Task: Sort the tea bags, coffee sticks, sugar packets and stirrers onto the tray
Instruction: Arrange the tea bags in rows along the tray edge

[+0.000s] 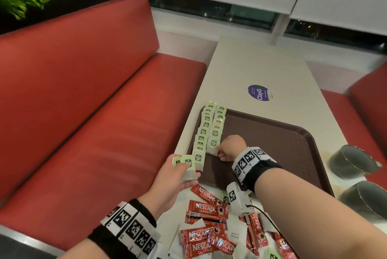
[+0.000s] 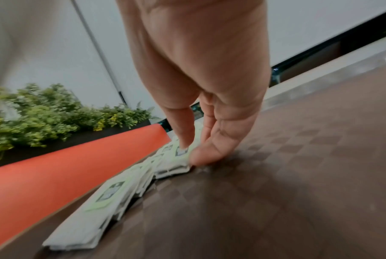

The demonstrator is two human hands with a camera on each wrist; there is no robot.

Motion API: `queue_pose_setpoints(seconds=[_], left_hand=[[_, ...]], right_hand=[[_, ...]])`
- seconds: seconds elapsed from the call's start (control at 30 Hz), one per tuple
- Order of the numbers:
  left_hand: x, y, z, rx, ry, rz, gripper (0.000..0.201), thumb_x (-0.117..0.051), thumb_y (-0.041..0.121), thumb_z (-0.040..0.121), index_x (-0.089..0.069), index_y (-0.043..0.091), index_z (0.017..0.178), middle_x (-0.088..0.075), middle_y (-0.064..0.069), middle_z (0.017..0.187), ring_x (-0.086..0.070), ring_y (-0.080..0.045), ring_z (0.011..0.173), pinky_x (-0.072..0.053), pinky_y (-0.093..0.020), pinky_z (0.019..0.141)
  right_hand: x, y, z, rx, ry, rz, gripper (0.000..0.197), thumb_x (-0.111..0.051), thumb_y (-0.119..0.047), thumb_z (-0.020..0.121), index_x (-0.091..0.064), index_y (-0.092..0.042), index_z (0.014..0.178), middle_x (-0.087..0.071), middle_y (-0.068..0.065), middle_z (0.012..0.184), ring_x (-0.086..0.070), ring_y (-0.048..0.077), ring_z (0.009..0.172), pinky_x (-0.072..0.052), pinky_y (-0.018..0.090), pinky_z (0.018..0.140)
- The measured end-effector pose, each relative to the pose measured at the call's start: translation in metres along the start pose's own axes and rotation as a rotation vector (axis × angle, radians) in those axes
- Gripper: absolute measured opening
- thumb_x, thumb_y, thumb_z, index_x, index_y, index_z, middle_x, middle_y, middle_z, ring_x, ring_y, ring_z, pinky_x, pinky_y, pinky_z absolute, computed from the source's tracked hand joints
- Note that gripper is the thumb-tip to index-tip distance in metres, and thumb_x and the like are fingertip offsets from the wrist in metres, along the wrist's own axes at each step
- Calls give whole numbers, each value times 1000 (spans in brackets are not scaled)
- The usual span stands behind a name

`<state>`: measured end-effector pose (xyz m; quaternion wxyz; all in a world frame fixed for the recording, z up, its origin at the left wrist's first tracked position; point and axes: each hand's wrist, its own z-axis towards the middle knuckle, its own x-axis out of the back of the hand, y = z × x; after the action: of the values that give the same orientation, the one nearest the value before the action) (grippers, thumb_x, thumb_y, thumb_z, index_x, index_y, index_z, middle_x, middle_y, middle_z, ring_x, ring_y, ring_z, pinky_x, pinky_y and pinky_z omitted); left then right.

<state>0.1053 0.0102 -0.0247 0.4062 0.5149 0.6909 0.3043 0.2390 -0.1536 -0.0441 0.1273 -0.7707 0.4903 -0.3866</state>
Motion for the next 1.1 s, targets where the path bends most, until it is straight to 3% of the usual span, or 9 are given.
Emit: queue_pose_setpoints(seconds=[0.07,0.13,0.27,0.37,0.47,0.6,0.77,0.87,1.1], left_hand=[[-1,0,0,4,1,11,21,-44,12,99,-46,19,119,-65,-10,114,-71,-21,89,-59,-31,71],[-2,0,-1,10,4,24,21,-46,14,99,-46,20,119,-65,-9,113,-71,-20,90,-59,-30,71],[-6,2,-1,8,-33,12,17,-46,13,99,-49,18,115,-66,-10,111,-71,-22,90,-59,-33,76],[-12,3,-3,-2,-62,-8,15,-46,10,99,-51,16,111,-66,-11,108,-71,-22,87,-57,-38,82],[-18,4,-5,8,-69,-27,13,-46,8,98,-53,16,105,-66,-10,105,-70,-20,82,-56,-41,83],[-18,6,-5,45,-47,-70,15,-41,5,98,-46,13,109,-64,-19,107,-69,-30,91,-58,-38,76],[-11,9,-10,-1,-8,-85,31,-27,7,100,-25,22,127,-66,-20,109,-68,-30,95,-56,-41,80],[-7,10,-13,7,-22,-77,47,-29,8,101,-16,21,145,-65,-19,112,-68,-28,96,-57,-39,79],[-1,12,-17,-5,-7,-31,19,-44,12,99,-45,14,118,-61,-13,113,-68,-24,96,-58,-36,77]], right_hand=[[3,2,-6,165,125,-215,14,-60,-17,91,-53,-7,84,-63,11,77,-64,24,71,-58,35,71],[4,7,-21,380,197,-246,15,-60,-22,90,-59,-9,83,-64,7,78,-63,23,75,-54,35,74],[-11,27,-57,559,-99,62,16,-67,-27,87,-70,-14,77,-66,0,73,-57,12,67,-47,26,66],[-21,43,-62,567,-242,161,12,-71,-18,81,-70,-8,76,-64,6,72,-56,20,69,-47,35,70],[-22,50,-62,545,-214,196,9,-71,-13,81,-67,-9,74,-59,6,68,-51,21,66,-42,33,62],[-15,50,-58,472,-166,323,19,-67,-8,86,-66,-14,68,-57,7,67,-49,18,61,-40,27,56],[2,36,-41,323,-6,331,10,-62,-3,89,-60,-8,80,-54,4,62,-47,8,48,-38,17,41],[3,27,-28,242,36,259,10,-63,-2,88,-60,-9,81,-57,5,67,-49,10,52,-40,18,42],[4,4,-25,57,-36,74,21,-50,-6,97,-46,-9,76,-49,5,68,-46,12,58,-44,20,52]])
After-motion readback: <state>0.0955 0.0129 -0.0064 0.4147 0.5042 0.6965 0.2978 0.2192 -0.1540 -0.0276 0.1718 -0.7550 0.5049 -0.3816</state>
